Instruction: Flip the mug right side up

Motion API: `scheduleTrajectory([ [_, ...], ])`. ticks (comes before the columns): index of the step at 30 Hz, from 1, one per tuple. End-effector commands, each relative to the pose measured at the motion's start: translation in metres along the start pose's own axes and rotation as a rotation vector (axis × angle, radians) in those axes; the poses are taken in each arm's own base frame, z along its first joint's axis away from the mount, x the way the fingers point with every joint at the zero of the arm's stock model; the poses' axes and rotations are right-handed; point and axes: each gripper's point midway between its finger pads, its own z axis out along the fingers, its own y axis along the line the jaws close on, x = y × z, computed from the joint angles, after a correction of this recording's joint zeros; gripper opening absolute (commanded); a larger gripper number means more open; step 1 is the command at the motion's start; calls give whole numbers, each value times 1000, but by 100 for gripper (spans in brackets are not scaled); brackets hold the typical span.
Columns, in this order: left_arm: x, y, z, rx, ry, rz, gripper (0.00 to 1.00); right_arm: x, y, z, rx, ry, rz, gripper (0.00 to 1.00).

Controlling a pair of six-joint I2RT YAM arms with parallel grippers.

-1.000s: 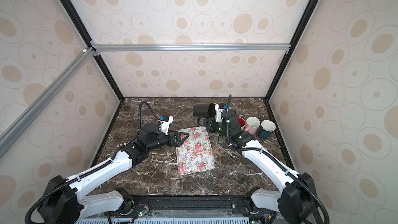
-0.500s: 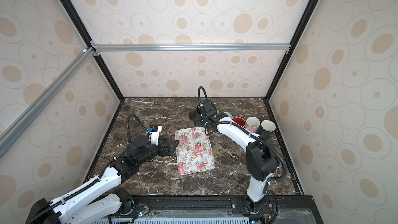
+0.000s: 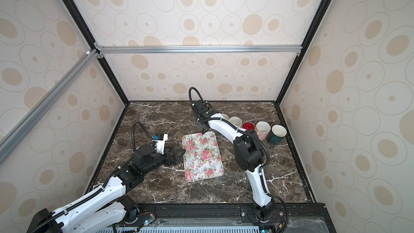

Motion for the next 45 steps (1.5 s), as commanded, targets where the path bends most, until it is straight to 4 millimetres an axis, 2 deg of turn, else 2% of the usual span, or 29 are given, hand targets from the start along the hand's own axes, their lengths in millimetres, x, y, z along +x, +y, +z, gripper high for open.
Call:
scheduleTrajectory([
  [1, -13, -3, -4, 7, -53, -1, 98, -13, -13, -7, 106, -33, -5, 0],
  [12, -10, -2, -4, 13, -46, -2, 98, 6, -17, 22, 183, 73, -44, 0],
  [19, -11, -5, -3, 23, -41, -3, 99, 8, -23, 23, 211, 89, -41, 1],
  [20, -11, -6, -3, 23, -41, -2, 98, 7, -24, 23, 214, 92, -45, 19],
  [21, -10, -5, -3, 20, -37, -3, 98, 6, -24, 22, 214, 94, -53, 44],
  [22, -10, -4, -3, 17, -35, -4, 98, 6, -25, 21, 218, 99, -55, 60],
  [23, -10, -4, -2, 15, -35, -4, 98, 6, -25, 20, 218, 99, -55, 69],
  [26, -11, -3, -1, 9, -32, -6, 98, 3, -23, 16, 202, 87, -52, 77],
  [30, -12, -4, 0, 14, -35, -29, 98, -8, -20, -6, 147, 55, -28, 79],
  [32, -14, 0, 1, -6, -53, -51, 98, -16, -16, -25, 99, 14, -25, 80],
  [35, -24, 10, -1, -64, -114, -57, 98, -27, -20, -61, 45, -71, -26, 81],
  [37, -33, 20, -3, -120, -170, -51, 98, -31, -32, -90, 22, -156, -16, 81],
  [40, -46, 39, -9, -230, -257, -28, 98, -24, -58, -124, 8, -312, -37, 83],
  [42, -61, 50, -17, -300, -342, 9, 98, -17, -84, -148, 37, -434, -59, 85],
  [45, -77, 70, -31, -438, -456, 71, 98, -2, -123, -171, 138, -558, -130, 88],
])
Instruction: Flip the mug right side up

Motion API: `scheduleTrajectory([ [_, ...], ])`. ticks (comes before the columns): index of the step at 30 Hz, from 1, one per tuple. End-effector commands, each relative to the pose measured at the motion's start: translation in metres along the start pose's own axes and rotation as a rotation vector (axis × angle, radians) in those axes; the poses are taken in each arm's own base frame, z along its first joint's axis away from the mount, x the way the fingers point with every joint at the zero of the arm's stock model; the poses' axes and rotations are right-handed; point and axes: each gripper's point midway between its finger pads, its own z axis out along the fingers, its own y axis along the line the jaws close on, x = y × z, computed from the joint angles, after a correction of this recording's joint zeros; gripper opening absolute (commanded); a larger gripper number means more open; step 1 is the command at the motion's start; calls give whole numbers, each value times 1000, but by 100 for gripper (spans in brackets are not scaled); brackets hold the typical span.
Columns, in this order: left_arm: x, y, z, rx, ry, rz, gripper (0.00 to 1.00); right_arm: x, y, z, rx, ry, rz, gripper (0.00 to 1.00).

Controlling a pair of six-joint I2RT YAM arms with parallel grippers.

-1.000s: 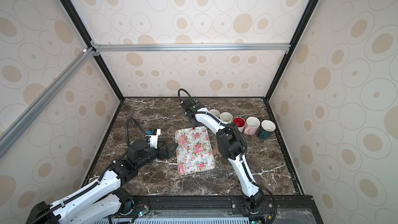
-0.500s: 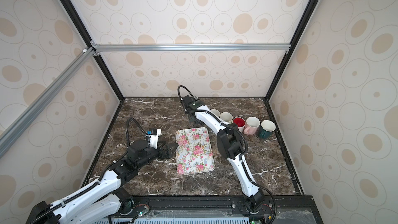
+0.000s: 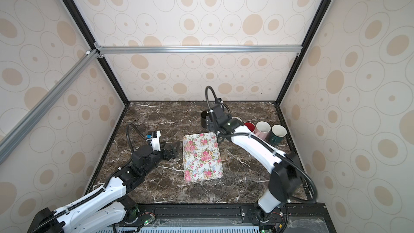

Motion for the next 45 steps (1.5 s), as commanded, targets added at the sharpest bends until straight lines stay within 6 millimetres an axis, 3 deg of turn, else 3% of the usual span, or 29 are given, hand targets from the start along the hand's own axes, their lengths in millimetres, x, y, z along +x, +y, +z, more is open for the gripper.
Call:
scheduleTrajectory([
  [1, -42, 36, -7, -214, -225, 71, 98, -4, -39, -11, 151, -183, -100, 89],
  [4, -54, 53, -11, -326, -307, 167, 98, 16, -79, -24, 266, -243, -89, 90],
  [8, -55, 84, -7, -487, -299, 257, 98, 56, -114, -30, 354, -282, -62, 90],
  [12, -61, 94, -6, -529, -307, 364, 98, 100, -169, -35, 553, -257, 29, 91],
  [17, -56, 123, -14, -591, -340, 467, 98, 145, -202, -22, 588, -201, 108, 89],
  [19, -46, 138, -14, -633, -305, 483, 99, 153, -212, -15, 604, -172, 134, 89],
  [22, -30, 149, -16, -626, -297, 503, 99, 154, -217, 2, 571, -129, 151, 89],
  [25, -34, 157, -20, -623, -359, 492, 98, 155, -222, 19, 583, -114, 161, 89],
  [30, -37, 158, 8, -576, -340, 536, 98, 143, -221, 53, 557, -63, 138, 89],
  [32, -42, 166, 7, -619, -371, 519, 98, 138, -219, 64, 551, -51, 107, 89],
  [34, -37, 164, 12, -555, -336, 514, 98, 137, -218, 68, 550, -37, 93, 88],
  [37, -36, 159, 3, -521, -379, 519, 98, 135, -210, 69, 483, -123, 124, 89],
  [45, -33, 170, 8, -483, -357, 466, 98, 139, -208, 83, 471, -64, 110, 90],
])
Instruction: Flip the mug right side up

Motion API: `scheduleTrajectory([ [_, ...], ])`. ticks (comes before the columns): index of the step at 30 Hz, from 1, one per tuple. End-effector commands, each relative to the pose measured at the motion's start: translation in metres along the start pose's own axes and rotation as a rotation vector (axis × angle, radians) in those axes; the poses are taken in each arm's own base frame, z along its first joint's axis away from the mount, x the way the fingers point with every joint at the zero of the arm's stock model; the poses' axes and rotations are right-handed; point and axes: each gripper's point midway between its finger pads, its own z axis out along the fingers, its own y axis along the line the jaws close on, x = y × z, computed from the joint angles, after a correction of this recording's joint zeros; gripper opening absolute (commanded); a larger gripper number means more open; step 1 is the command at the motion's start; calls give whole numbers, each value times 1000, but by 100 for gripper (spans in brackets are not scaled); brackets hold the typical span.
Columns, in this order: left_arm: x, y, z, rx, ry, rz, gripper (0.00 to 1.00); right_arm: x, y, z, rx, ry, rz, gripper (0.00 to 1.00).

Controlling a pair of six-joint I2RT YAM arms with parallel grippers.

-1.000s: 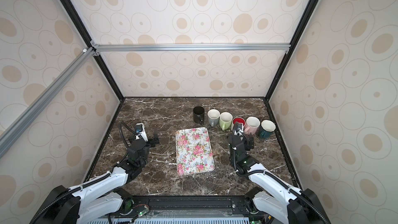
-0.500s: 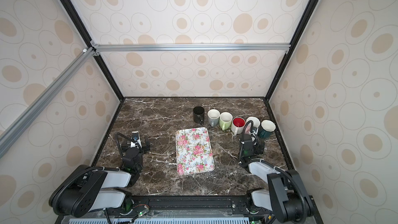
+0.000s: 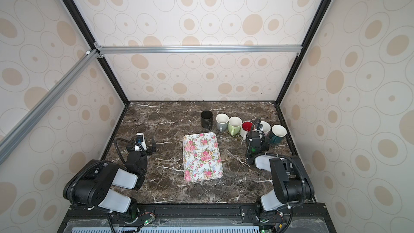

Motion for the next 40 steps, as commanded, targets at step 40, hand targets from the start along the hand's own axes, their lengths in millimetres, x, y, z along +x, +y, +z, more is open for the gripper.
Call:
scheduleTrajectory([
  [40, 2, 15, 21, -49, 8, -88, 98, -2, 34, -18, -228, -163, -38, 100],
])
